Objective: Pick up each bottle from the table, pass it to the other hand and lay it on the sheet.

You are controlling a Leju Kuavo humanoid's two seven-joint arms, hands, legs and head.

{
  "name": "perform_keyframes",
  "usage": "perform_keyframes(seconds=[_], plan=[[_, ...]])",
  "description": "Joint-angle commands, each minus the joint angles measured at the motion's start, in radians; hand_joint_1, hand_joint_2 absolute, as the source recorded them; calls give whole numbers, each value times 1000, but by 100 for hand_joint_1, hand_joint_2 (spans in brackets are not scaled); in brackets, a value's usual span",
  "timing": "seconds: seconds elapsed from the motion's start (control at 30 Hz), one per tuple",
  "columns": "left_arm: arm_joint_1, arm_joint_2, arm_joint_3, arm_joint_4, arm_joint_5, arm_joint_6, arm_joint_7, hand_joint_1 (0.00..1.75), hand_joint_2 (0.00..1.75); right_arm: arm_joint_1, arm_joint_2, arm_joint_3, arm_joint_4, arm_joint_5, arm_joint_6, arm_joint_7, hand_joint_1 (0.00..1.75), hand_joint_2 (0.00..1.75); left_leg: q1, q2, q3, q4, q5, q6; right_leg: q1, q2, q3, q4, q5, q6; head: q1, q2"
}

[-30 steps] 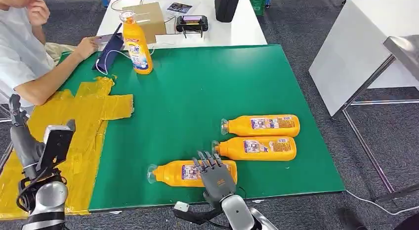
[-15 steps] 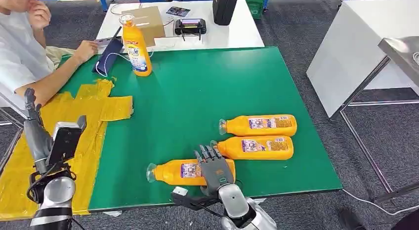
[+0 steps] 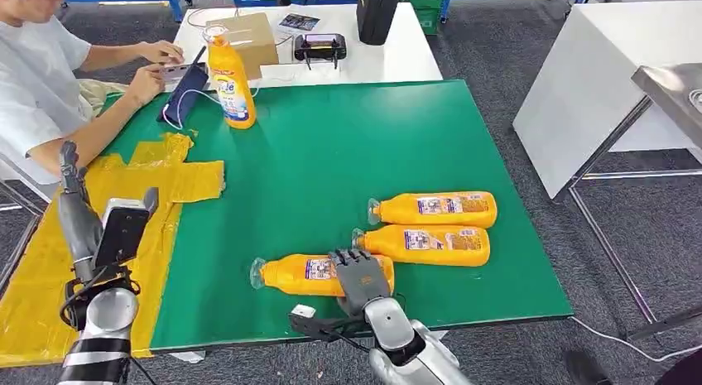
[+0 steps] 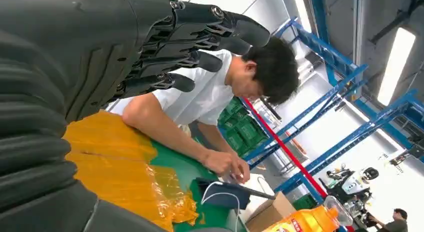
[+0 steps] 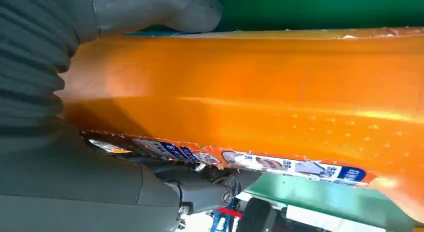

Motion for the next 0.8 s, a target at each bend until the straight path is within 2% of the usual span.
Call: perform_keyframes(seconds=[0.03, 0.07, 0.13, 0.17, 0.2, 0.23, 0.27, 0.33, 0.37, 0.4, 0.43, 0.47, 0.57, 0.73, 0.8], plan=[[-47, -1, -34, 89, 13, 2, -5, 0, 175, 46, -26, -38, 146, -46, 31, -25, 141, 175, 1, -10, 1, -2, 1, 0, 0, -2, 3, -3, -1, -1, 0, 0], [-49, 0, -36, 93, 15, 3, -6, 0, 175, 46, -28, -38, 146, -56, 31, -33, 140, 175, 1, -8, 2, -2, 1, 0, 0, -1, 4, -2, -1, 0, 0, 0], [-51, 1, -44, 99, 23, 7, -13, 0, 175, 48, -33, -40, 144, -90, 33, -57, 141, 175, 1, -12, 0, -3, 3, 1, 0, -1, 3, -3, -1, -1, 0, 0], [-51, 1, -46, 100, 27, 8, -15, 0, 175, 49, -35, -38, 142, -103, 34, -66, 143, 175, 1, -10, 2, -2, 2, 1, 0, -2, 5, -3, -2, -1, 0, 0], [-49, 4, -52, 100, 33, 11, -18, 0, 175, 50, -43, -27, 135, -124, 38, -72, 141, 175, 1, -13, 1, -3, 3, 1, 0, -2, 4, -3, -1, -1, 0, 0], [-46, 4, -54, 96, 35, 12, -19, 0, 175, 55, -46, -26, 129, -133, 37, -75, 143, 175, 1, -10, 3, -2, 2, 1, 0, -2, 5, -3, -1, 0, 0, 0], [-44, 4, -55, 94, 35, 12, -19, 0, 175, 57, -47, -27, 126, -139, 36, -76, 145, 175, 1, -12, 1, -3, 2, 1, 1, -2, 4, -4, -1, -1, 0, 0], [-21, 1, -61, 65, 37, 13, -20, 0, 175, 86, -57, -36, 80, -170, 14, -85, 161, 175, 1, -7, 4, -2, 0, 0, 0, -1, 6, -2, -2, -1, 0, 0], [-10, 1, -65, 50, 43, 5, -21, 0, 175, 98, -61, -40, 55, -185, 4, -89, 171, 175, 1, -10, 3, -2, 0, -1, 0, -1, 5, -3, -2, -1, 0, 0], [13, -2, -70, 25, 51, -2, -22, 0, 175, 121, -61, -55, 11, -212, -28, -99, 173, 175, 1, -8, 4, -2, -1, -1, 1, -1, 6, -3, -2, -1, 0, 0], [44, -5, -76, -20, 59, -15, -24, 0, 175, 153, -64, -73, -64, -245, -73, -111, 175, 175, 1, -12, 2, -3, 0, -1, 1, -1, 5, -4, -2, -1, 0, 0], [79, -7, -83, -71, 65, -35, -22, 0, 175, 189, -62, -91, -152, -275, -136, -127, 175, 175, 1, -9, 4, -2, -1, 0, 0, -2, 7, -3, -3, -1, 0, 0], [153, -9, -108, -181, 106, -145, -19, 0, 175, 270, -66, -113, -393, -340, -209, -159, 175, 175, 1, -8, 3, 0, -3, 0, 0, 0, 5, -1, -5, 1, 0, 0], [159, -7, -123, -191, 110, -179, -19, 0, 175, 281, -61, -125, -435, -356, -227, -173, 175, 175, 1, -9, 2, 0, -3, 0, 0, 0, 5, -1, -5, 1, 0, 0], [186, -2, -174, -210, 193, -308, -40, 0, 175, 289, -35, -169, -497, -415, -290, -249, 175, 175, 1, -10, 1, 1, -3, 1, 0, 0, 5, 0, -6, 1, 0, 0]])
